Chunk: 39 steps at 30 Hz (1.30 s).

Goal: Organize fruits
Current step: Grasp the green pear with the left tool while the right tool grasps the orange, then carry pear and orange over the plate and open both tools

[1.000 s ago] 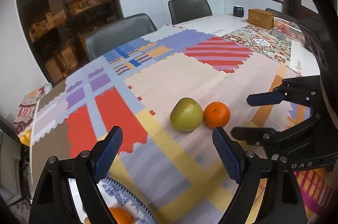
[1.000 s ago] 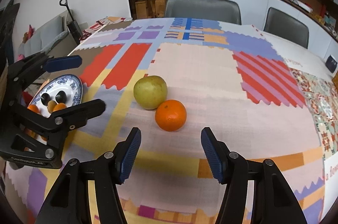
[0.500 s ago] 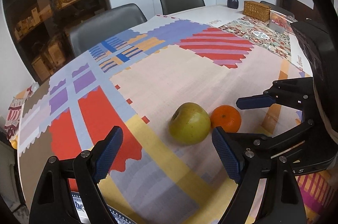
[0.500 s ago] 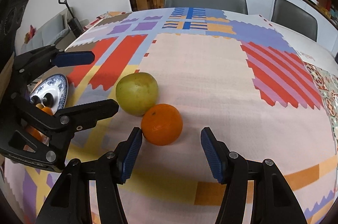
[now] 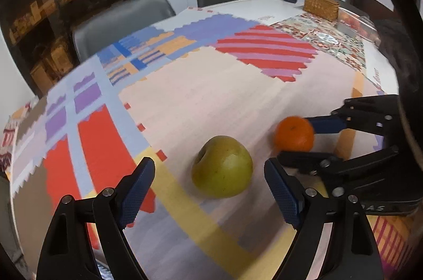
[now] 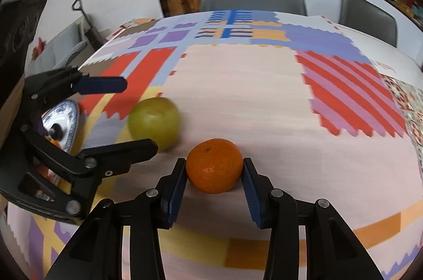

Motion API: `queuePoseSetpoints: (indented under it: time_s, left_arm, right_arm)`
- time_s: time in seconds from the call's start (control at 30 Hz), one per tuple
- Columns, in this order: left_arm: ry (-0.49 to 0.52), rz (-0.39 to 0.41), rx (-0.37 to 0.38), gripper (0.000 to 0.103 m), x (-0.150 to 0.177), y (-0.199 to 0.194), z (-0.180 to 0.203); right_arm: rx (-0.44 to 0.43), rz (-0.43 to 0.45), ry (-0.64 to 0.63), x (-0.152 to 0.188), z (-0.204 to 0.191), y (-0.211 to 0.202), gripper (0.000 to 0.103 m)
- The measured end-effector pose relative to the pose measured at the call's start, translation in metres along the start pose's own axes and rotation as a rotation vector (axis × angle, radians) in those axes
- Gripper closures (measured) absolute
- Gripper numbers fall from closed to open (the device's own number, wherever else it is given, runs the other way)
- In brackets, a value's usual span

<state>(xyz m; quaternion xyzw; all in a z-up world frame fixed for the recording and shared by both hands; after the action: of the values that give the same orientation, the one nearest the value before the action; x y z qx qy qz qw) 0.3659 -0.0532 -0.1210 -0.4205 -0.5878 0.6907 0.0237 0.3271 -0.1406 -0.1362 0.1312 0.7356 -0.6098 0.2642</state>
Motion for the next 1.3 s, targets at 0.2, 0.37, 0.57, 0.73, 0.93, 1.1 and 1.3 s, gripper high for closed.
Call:
queuePoseSetpoints:
  time_s: [0.2,0.37,0.57,0.73,0.93,1.1,1.3]
  left_arm:
    - [-0.078,-0.044,0.012,0.047,-0.004,0.016,0.000]
    - [-0.096,-0.052,0.009,0.054,-0.004,0.016,0.003]
    - [-0.122,-0.038,-0.012,0.054,-0.004,0.006,0.005]
    - [-0.142,-0.012,-0.029,0.054,-0.004,-0.009,0.005]
    - [-0.179,0.023,-0.040,0.054,-0.001,-0.033,0.007]
    - [-0.195,0.066,-0.070,0.054,0.003,-0.059,0.009]
    - [-0.228,0.101,-0.095,0.054,0.012,-0.088,0.012]
  right_arm:
    - [0.010,0.001,0.065,0.000,0.019,-0.001,0.060]
    - [0.008,0.016,0.070,-0.001,0.020,-0.003,0.060]
    - [0.000,0.025,0.081,0.000,0.022,-0.008,0.060]
    - [-0.006,0.040,0.087,-0.001,0.022,-0.015,0.060]
    - [-0.019,0.071,0.081,-0.002,0.016,-0.032,0.060]
    - [-0.032,0.105,0.069,-0.003,0.006,-0.051,0.060]
    - [-0.052,0.143,0.044,-0.002,-0.009,-0.076,0.060]
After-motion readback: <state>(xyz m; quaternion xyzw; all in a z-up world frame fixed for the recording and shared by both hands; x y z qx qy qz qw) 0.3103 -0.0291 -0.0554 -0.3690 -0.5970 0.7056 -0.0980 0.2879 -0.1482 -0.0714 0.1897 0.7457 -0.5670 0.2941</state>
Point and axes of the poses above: each gripper's, at about its wrist camera, not at the fingertips, and y roughly the way its jaws point, z to its right, x to its underside, the point moved 3 cm from there along y, roughly the way its jaws point, and after that the axes turned 4 degrees about -z, right-handed, at the moved point
